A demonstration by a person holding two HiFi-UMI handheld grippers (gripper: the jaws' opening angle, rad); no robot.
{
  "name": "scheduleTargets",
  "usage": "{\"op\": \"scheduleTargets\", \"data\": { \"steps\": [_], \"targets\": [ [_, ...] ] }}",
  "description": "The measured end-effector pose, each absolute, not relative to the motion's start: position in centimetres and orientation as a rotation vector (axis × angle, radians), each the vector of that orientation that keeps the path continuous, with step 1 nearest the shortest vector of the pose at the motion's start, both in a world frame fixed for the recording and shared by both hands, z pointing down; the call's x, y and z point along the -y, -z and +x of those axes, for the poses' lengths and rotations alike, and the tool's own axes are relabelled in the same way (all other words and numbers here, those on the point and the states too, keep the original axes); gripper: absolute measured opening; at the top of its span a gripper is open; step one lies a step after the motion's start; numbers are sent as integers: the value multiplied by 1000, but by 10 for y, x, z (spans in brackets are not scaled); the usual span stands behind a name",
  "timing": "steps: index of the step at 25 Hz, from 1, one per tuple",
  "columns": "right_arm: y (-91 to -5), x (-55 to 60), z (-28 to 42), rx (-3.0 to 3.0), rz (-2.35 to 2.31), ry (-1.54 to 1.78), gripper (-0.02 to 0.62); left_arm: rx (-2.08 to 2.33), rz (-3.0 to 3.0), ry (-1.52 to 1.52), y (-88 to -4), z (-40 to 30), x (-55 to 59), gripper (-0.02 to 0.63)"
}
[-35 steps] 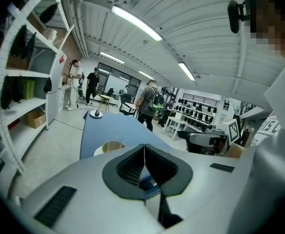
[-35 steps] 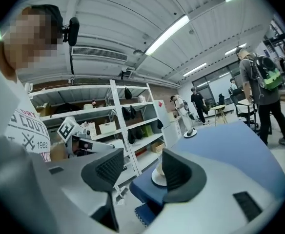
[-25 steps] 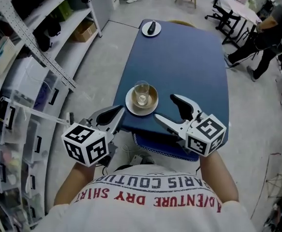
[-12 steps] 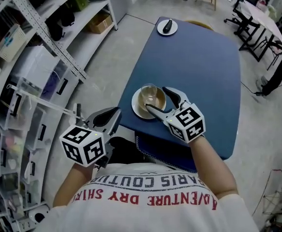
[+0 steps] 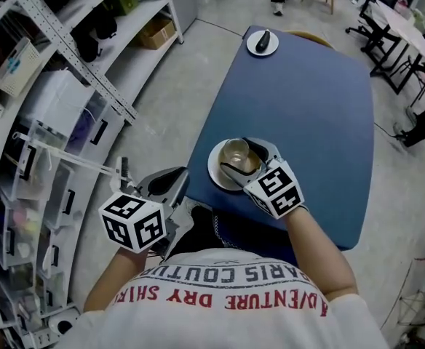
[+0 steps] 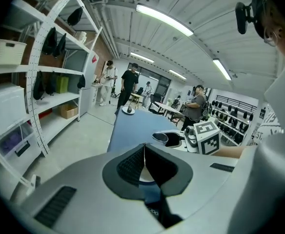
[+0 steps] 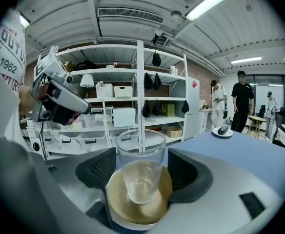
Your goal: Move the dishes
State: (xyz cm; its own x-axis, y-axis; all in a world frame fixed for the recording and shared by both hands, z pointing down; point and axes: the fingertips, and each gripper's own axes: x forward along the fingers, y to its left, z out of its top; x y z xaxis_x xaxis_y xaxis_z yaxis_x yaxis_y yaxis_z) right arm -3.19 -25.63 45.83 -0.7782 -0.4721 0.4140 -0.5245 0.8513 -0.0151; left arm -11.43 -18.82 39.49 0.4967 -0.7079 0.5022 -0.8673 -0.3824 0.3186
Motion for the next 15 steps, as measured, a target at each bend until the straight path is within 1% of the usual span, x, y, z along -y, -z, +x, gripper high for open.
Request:
{"op": "scheduleTargets", "data": {
  "steps": [2, 6, 15],
  "targets": [
    [-460, 258, -31, 2630, 760, -216, 334, 1276, 2196, -398, -398, -118, 192, 28],
    [-462, 258, -34, 2640, 783, -246, 290, 1260, 2205, -419, -403, -123, 207, 28],
    [-460, 259, -33, 2633, 817, -259, 288, 1156, 2233, -448, -412, -114, 222, 29]
  ]
}}
